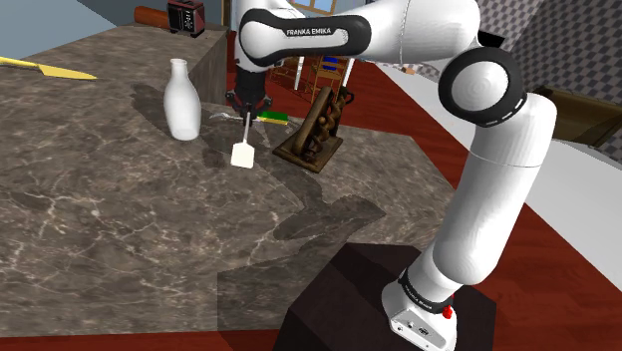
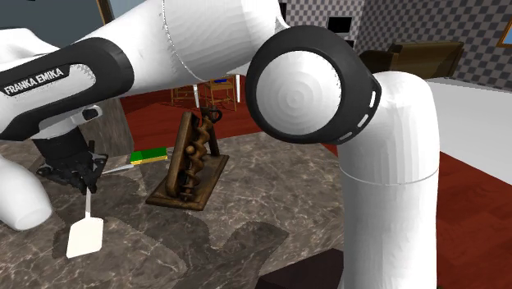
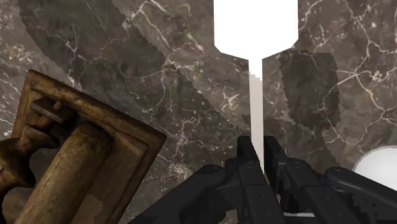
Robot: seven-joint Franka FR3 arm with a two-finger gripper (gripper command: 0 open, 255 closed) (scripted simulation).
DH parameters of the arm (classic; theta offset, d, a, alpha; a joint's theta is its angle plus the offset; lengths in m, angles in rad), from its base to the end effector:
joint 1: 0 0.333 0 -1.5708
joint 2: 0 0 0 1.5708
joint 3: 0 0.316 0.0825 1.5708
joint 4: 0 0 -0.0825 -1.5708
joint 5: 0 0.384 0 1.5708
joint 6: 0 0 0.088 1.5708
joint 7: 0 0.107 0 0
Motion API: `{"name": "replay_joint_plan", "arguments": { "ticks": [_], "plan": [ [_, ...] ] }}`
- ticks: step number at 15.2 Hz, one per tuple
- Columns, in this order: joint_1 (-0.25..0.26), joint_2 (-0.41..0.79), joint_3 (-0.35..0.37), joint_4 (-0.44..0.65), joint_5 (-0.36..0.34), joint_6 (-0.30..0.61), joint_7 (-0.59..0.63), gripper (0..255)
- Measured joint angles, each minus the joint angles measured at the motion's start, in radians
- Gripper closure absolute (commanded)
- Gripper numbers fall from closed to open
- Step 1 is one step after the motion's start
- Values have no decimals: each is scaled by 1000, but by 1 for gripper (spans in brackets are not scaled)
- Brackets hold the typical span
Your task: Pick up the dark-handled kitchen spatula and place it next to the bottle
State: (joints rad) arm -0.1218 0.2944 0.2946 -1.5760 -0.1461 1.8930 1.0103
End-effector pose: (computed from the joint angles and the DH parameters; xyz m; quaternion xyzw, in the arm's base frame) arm 0.6461 0.0814 0.4791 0.9192 -0.3925 0.0303 0.0129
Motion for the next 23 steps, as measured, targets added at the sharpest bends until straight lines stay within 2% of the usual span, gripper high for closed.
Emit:
{"name": "replay_joint_plan", "arguments": {
  "ticks": [23],
  "plan": [
    [3, 91, -17, -190, -44, 276, 39, 255]
  ]
}}
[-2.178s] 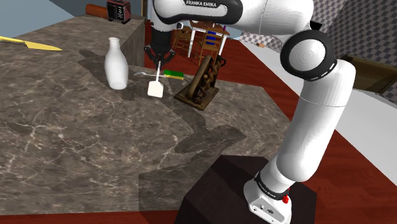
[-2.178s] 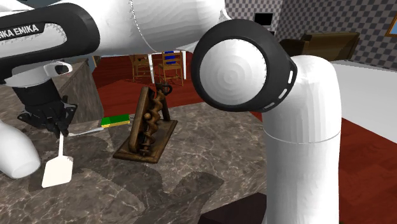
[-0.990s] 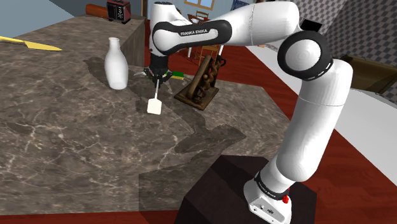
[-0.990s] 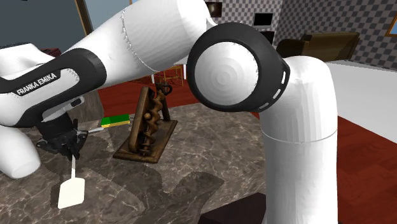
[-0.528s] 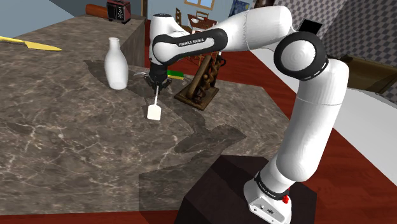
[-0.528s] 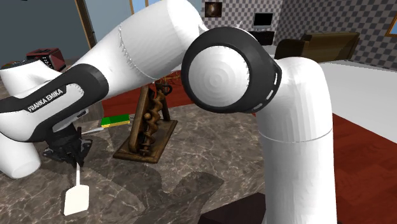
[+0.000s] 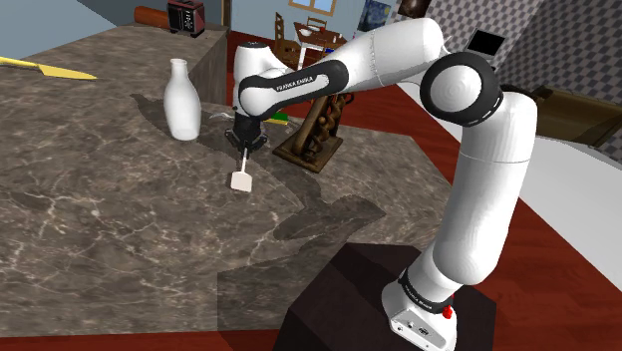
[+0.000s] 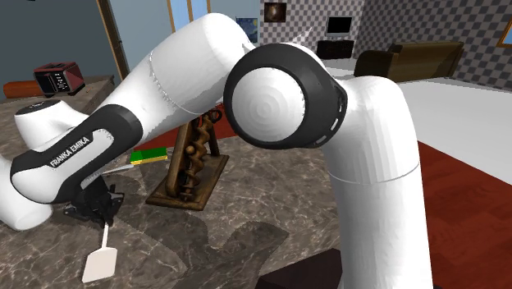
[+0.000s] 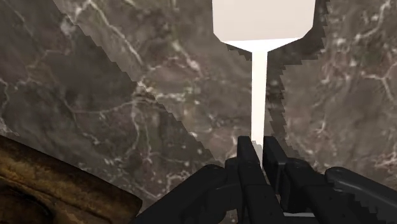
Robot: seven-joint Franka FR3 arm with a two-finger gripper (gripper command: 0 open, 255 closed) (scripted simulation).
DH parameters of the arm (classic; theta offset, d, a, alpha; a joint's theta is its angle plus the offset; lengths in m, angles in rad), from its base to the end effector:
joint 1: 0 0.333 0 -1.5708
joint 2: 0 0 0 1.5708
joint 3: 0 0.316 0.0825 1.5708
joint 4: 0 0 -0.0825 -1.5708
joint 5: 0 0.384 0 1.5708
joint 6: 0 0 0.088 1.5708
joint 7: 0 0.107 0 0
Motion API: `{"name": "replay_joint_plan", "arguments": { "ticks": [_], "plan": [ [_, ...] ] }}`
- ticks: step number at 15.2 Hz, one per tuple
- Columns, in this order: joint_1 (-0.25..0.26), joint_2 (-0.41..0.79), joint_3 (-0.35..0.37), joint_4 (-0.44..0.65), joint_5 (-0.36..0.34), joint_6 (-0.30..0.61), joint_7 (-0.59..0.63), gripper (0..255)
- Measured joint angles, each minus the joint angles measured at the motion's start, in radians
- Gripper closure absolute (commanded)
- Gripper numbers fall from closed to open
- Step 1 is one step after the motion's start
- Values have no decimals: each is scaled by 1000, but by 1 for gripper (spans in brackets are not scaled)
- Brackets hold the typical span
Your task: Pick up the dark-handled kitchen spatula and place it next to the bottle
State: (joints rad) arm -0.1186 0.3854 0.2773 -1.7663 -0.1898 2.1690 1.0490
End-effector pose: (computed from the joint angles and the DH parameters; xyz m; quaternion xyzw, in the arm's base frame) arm 0.6465 0.0808 0.3560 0.9192 -0.3924 0.0304 0.0129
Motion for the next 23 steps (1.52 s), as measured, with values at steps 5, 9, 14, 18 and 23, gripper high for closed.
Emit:
{"name": "replay_joint_plan", "arguments": {
  "ticks": [5, 9, 14, 18, 23],
  "plan": [
    [1, 5, -1, -7, -3, 12, 3, 255],
    [1, 5, -1, -7, -3, 12, 3, 0],
    [1, 5, -1, -7, -3, 12, 3, 0],
    [-3, -40, 7, 26, 16, -62, -10, 0],
    [-2, -51, 10, 42, 21, -91, -12, 0]
  ]
}}
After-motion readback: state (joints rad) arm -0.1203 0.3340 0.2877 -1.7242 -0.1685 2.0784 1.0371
